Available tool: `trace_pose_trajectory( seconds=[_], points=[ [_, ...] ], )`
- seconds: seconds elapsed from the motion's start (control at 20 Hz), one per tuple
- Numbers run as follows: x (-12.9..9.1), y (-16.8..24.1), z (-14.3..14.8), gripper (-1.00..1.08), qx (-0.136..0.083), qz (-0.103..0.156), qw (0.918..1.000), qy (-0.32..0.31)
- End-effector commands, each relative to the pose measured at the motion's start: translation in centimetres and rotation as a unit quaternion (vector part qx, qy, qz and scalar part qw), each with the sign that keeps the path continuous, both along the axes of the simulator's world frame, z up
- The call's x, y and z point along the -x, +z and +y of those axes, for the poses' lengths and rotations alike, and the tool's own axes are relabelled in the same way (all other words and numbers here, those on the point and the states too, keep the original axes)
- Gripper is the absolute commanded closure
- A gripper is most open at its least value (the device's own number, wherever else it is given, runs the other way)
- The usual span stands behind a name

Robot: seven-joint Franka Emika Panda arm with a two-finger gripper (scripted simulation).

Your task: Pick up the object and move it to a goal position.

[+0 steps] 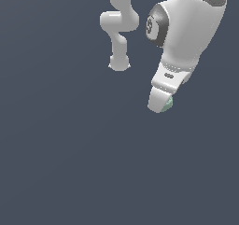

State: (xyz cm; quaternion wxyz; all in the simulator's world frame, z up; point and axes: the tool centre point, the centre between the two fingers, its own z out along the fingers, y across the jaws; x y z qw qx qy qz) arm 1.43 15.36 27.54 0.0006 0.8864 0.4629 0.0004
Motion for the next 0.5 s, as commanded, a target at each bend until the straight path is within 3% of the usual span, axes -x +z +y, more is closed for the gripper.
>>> trace_pose_trajectory(
  seconds=[0.0, 0.45],
  points=[
    [0.2, 1.4, 1.0, 1.08, 0.000, 0.001, 1.0000, -0.001],
    [0.3, 3.4, 2.5, 1.08, 0.000, 0.001, 1.0000, -0.001]
  ],
)
